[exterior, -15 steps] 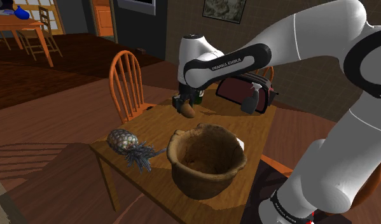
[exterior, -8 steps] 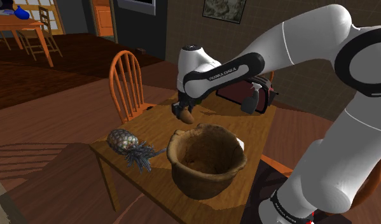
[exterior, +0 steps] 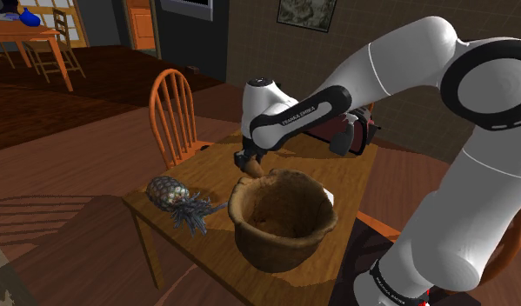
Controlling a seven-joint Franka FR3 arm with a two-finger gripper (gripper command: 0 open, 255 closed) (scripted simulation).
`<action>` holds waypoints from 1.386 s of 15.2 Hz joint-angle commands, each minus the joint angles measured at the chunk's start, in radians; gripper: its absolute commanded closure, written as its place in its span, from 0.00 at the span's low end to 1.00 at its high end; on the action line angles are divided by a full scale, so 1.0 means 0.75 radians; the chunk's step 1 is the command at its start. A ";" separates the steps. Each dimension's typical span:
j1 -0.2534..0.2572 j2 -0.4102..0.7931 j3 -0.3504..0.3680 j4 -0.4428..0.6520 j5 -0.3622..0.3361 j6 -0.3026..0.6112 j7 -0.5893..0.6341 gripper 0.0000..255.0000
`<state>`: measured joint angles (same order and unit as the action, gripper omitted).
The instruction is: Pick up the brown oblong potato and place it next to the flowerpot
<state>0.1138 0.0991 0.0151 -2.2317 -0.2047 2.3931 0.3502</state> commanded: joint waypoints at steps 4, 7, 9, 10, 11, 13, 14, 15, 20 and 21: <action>0.000 0.068 -0.005 -0.014 -0.020 0.081 0.021 1.00; 0.001 0.107 -0.008 -0.025 -0.033 0.130 0.036 1.00; 0.001 0.134 -0.011 -0.030 -0.043 0.162 0.046 1.00; 0.002 0.148 -0.013 -0.032 -0.048 0.178 0.051 1.00; 0.002 0.162 -0.014 -0.034 -0.053 0.194 0.056 1.00; 0.004 0.191 -0.018 -0.037 -0.063 0.225 0.067 1.00; 0.005 0.205 -0.020 -0.039 -0.068 0.241 0.073 1.00; 0.007 0.232 -0.024 -0.040 -0.078 0.269 0.083 1.00; 0.007 0.232 -0.024 -0.040 -0.078 0.269 0.083 1.00; 0.007 0.232 -0.024 -0.040 -0.078 0.269 0.083 1.00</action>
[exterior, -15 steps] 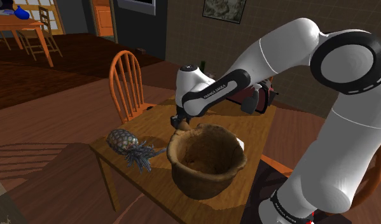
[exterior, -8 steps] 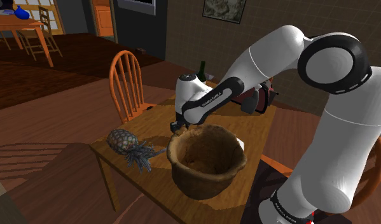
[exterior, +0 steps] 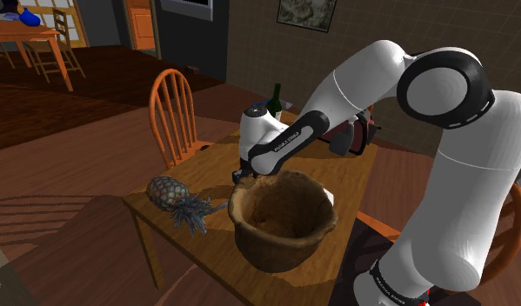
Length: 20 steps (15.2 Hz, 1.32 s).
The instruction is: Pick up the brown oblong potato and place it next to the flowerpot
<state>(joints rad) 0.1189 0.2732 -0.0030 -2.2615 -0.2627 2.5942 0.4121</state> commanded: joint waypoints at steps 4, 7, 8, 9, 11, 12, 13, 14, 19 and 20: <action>0.000 0.000 0.000 0.000 0.000 0.000 0.000 0.00; 0.000 0.000 0.000 0.000 0.000 0.000 0.000 0.00; 0.000 0.000 0.000 0.000 0.000 0.000 0.000 0.00; 0.000 -0.040 0.007 -0.002 0.011 -0.037 -0.008 0.00; 0.003 -0.116 0.019 -0.002 0.034 -0.114 -0.024 0.00; 0.004 -0.145 0.023 0.001 0.043 -0.146 -0.029 0.00; 0.004 -0.145 0.022 0.001 0.043 -0.146 -0.029 0.00; 0.004 -0.145 0.022 0.000 0.043 -0.146 -0.030 0.00; 0.004 -0.145 0.022 0.001 0.043 -0.146 -0.029 0.00; 0.004 -0.145 0.022 0.001 0.043 -0.146 -0.029 0.00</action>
